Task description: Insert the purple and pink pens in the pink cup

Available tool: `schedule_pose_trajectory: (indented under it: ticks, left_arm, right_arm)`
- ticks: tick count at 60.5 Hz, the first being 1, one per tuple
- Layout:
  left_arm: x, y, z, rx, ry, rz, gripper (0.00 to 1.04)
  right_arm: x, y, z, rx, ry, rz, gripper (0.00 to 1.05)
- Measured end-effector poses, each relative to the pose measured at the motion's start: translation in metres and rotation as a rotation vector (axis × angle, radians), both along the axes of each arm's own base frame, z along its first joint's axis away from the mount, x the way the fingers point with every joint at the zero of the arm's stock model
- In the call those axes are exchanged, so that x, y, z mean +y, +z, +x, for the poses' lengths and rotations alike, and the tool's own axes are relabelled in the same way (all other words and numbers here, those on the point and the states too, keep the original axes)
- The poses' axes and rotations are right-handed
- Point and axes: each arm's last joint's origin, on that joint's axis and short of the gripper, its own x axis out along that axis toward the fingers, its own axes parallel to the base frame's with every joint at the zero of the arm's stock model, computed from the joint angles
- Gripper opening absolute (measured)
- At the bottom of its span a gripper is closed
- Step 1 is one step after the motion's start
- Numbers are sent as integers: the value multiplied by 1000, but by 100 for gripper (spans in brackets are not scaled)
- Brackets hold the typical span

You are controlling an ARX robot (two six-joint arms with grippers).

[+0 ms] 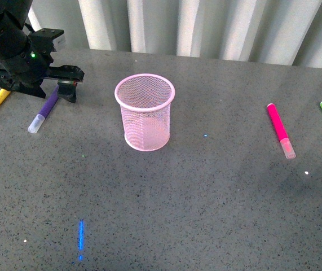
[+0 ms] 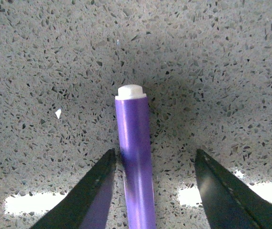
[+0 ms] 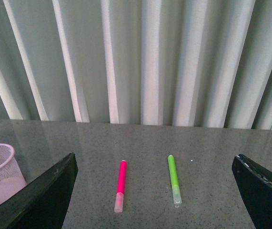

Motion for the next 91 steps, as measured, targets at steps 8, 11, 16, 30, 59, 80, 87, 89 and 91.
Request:
schedule_pose_trajectory:
  ticks: [8,11,16,30,59,80,87,89,91]
  left_arm:
    - [0,0,-1,8,-1,0,34]
    - [0,-1,-1,7,2,-2,26]
    - [1,-1,-2,-8,12,-12,15]
    - [0,-2,-10,-103,75,-86,13]
    - [-9,62,-53,-441,123,-218,12]
    - [-42,102,-99,-914,219,-382,12]
    - [-88,93,-128,-1032,183,-471,12]
    - [-97,91,-132,-1046,179,-483,12]
    - [-104,90,-136,-1062,171,-494,12]
  right_arm:
    - [0,0,0,0,0,0,98]
    - [0,0,0,0,0,0,98]
    - [0,0,0,0,0,0,98]
    - [0,0,0,0,0,0,98]
    - [0,0,0,0,0,0,98]
    - [0,0,0,0,0,0,98]
    - [0,0,0,0,0,0,98]
    - [0,0,0,0,0,0,98]
    - [0,0,0,0,0,0,98]
